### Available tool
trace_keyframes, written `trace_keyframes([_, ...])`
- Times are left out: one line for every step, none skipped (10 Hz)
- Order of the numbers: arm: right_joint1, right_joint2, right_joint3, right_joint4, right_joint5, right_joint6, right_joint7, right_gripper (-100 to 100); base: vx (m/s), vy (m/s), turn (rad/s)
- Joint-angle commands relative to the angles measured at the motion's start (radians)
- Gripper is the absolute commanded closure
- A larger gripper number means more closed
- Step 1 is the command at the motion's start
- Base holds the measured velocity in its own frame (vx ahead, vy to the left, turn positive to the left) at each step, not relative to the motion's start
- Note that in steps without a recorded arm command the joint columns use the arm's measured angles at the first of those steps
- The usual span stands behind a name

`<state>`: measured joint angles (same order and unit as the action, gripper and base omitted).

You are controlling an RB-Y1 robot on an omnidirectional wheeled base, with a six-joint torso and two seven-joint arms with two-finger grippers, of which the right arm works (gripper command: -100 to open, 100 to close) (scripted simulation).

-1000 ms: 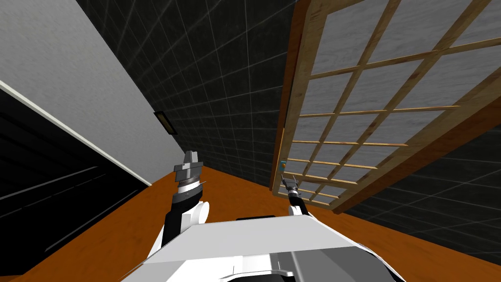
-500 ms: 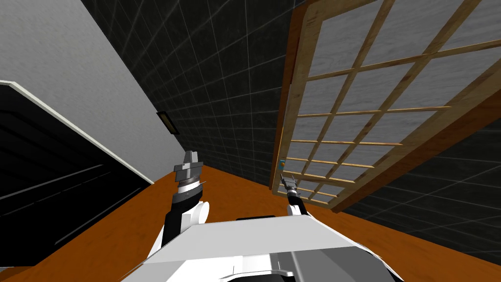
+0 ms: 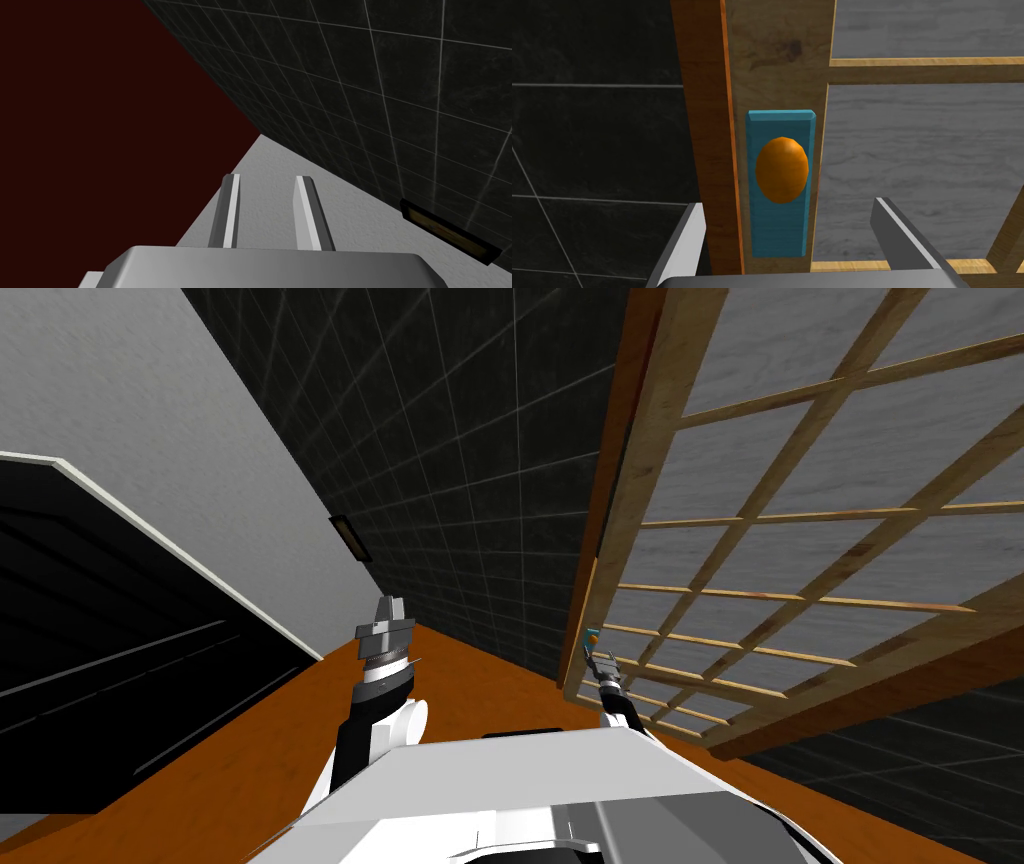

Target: Pull the door open

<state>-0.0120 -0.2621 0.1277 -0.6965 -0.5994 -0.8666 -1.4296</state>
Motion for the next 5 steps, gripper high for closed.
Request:
trace_keyframes([-0.02, -0.005, 0.002, 0.049, 0.001, -0.022, -0.022, -100, 0.136, 0.02, 0.033])
trace_keyframes([-0.014, -0.018, -0.002, 0.054, -0.003, -0.027, -0.035, -100, 0.1, -0.004, 0.072])
trace_keyframes([-0.014, -0.018, -0.002, 0.054, -0.003, -0.027, -0.035, -100, 0.074, -0.013, 0.029])
trace_keyframes([-0.006, -0.034, -0.006, 0.06, -0.007, -0.033, -0.052, -100, 0.129, -0.017, 0.079])
trace_keyframes([-0.003, -0.042, -0.008, 0.062, -0.008, -0.036, -0.06, -100, 0.178, -0.007, 0.086])
